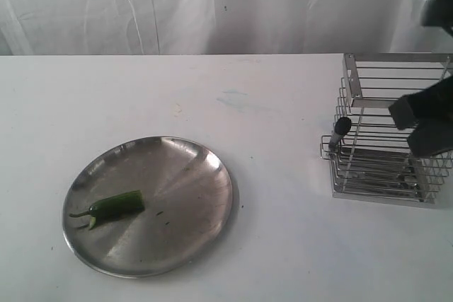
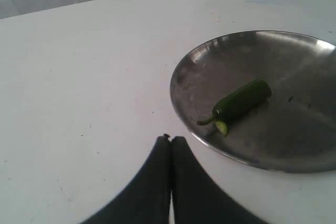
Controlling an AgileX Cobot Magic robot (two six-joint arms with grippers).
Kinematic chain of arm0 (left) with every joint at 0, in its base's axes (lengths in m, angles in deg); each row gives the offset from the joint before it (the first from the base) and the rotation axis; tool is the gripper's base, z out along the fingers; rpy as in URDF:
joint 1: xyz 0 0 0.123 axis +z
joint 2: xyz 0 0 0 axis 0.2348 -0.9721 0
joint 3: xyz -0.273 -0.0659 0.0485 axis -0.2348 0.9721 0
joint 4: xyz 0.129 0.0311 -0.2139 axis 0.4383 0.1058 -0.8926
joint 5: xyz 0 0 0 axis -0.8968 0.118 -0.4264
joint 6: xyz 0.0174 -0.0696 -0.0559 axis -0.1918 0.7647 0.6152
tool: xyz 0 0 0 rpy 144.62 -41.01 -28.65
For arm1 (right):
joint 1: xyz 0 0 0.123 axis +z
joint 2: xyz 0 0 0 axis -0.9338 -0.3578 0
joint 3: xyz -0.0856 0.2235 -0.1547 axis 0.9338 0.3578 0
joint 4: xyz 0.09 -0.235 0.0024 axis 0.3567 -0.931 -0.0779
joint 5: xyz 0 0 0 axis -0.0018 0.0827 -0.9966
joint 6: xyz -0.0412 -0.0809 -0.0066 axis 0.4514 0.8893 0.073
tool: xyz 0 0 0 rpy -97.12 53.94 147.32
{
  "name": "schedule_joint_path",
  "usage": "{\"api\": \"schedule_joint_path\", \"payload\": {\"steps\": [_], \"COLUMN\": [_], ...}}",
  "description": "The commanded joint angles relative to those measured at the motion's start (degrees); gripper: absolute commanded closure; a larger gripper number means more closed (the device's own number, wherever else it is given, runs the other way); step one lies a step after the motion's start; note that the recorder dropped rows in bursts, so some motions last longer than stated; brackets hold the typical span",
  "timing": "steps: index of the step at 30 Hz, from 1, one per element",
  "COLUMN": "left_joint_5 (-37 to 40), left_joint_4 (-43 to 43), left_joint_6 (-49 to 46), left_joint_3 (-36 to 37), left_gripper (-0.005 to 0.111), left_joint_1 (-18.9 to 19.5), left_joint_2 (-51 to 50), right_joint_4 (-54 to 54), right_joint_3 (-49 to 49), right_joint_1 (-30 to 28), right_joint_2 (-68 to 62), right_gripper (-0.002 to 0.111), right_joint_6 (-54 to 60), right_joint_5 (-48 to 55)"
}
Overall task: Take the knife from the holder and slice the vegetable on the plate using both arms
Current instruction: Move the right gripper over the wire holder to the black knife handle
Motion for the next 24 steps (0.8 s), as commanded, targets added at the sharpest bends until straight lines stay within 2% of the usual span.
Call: {"api": "schedule_joint_path", "payload": {"steps": [1, 6, 9, 13, 16, 19, 24], "left_joint_5": [-0.3, -0.3, -0.3, -0.3, -0.3, -0.3, -0.3], "left_joint_4": [-0.2, -0.2, -0.2, -0.2, -0.2, -0.2, -0.2], "left_joint_6": [0.2, 0.2, 0.2, 0.2, 0.2, 0.2, 0.2], "left_joint_3": [0.2, 0.2, 0.2, 0.2, 0.2, 0.2, 0.2], "left_gripper": [0.107, 0.107, 0.107, 0.107, 0.107, 0.107, 0.107], "left_joint_1": [-0.4, -0.4, -0.4, -0.4, -0.4, -0.4, -0.4], "left_joint_2": [0.2, 0.2, 0.2, 0.2, 0.2, 0.2, 0.2], "right_joint_4": [-1.2, -7.5, -11.3, -17.0, -21.9, -26.4, -25.9], "right_joint_3": [-2.6, -2.6, -2.6, -0.4, 2.0, 4.5, 5.7], "right_joint_1": [4.1, 9.5, 13.1, 18.6, 21.5, 22.6, 22.6], "right_joint_2": [-0.4, -3.7, -2.9, 0.5, 1.0, -0.3, -1.5], "right_gripper": [0.108, 0.108, 0.108, 0.108, 0.108, 0.108, 0.107], "right_joint_6": [0.4, -5.3, -15.0, -31.6, -39.6, -46.0, -46.9], "right_joint_5": [2.0, 2.0, -0.5, -12.8, -21.7, -24.0, -27.7]}}
